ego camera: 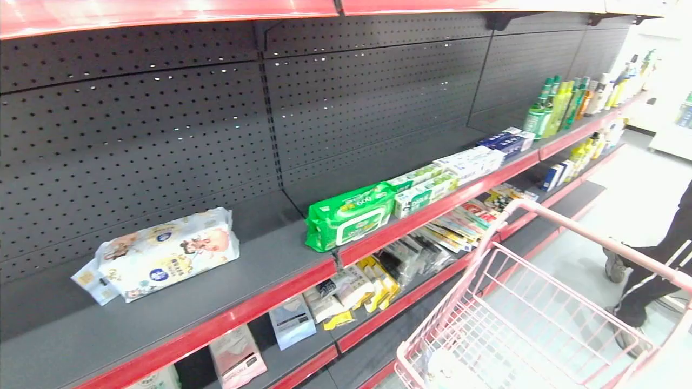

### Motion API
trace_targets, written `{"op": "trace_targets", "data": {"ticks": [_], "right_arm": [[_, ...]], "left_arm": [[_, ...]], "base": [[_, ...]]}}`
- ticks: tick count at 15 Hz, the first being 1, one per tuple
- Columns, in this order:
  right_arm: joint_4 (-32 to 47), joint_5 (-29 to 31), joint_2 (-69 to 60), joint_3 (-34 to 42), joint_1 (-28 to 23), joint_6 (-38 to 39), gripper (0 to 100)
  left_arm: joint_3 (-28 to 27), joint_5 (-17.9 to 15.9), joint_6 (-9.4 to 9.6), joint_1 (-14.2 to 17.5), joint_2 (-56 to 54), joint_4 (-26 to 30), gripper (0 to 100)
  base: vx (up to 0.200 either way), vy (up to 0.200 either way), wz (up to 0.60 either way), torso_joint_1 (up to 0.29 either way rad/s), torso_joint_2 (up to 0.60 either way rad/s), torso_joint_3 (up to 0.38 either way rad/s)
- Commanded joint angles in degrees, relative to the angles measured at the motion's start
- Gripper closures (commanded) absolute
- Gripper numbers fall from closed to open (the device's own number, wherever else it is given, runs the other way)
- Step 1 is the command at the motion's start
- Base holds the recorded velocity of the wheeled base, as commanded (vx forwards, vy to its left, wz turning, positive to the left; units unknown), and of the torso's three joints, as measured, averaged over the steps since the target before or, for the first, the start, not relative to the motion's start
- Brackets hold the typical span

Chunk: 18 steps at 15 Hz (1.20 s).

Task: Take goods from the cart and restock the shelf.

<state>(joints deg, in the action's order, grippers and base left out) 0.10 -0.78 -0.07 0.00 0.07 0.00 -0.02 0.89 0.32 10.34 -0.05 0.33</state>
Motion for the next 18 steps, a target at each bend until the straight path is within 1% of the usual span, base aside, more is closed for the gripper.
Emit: {"op": "trace_targets", "data": {"ticks": [1, 5, 9, 11, 13, 16, 18], "right_arm": [[-0.01, -0.01, 0.07, 0.00, 0.01, 0.00, 0], [-0.10, -0.01, 0.07, 0.00, 0.01, 0.18, 0], [0.08, -0.01, 0.34, 0.00, 0.10, 0.00, 0], [-0.01, 0.52, 0.60, -0.09, -0.42, -1.49, 0], [0.08, -0.19, 1.74, -0.18, -0.42, -3.52, 0], [-0.19, -0.45, 0.07, -0.09, -0.16, -3.60, 0], [-0.10, -0.98, 0.07, -0.18, -0.07, -3.60, 0]], "left_arm": [[-0.06, -0.01, -0.05, 0.03, 0.05, 0.02, 0], [-0.06, -0.01, 0.03, 0.03, 0.05, 0.02, 0], [0.02, -0.01, 0.03, 0.03, 0.05, 0.02, 0], [-0.06, -0.10, 0.03, 0.03, 0.05, 0.02, 0], [0.02, -0.10, 0.12, 0.03, 0.05, -0.07, 0], [0.02, -0.10, 0.12, 0.03, 0.05, -0.07, 0], [-0.06, -0.10, 0.56, 0.03, 0.05, -0.07, 0]], "base": [[0.000, 0.000, -0.60, 0.002, 0.00, 0.002], [0.000, 0.000, -0.60, 0.005, 0.00, 0.006], [0.000, 0.000, 0.00, 0.000, 0.00, 0.000], [0.000, 0.000, 0.00, 0.000, 0.00, 0.000], [0.000, 0.000, 0.00, 0.000, 0.00, 0.000], [0.000, 0.000, 0.00, 0.000, 0.00, 0.000], [0.000, 0.000, 0.00, 0.000, 0.00, 0.000]]}}
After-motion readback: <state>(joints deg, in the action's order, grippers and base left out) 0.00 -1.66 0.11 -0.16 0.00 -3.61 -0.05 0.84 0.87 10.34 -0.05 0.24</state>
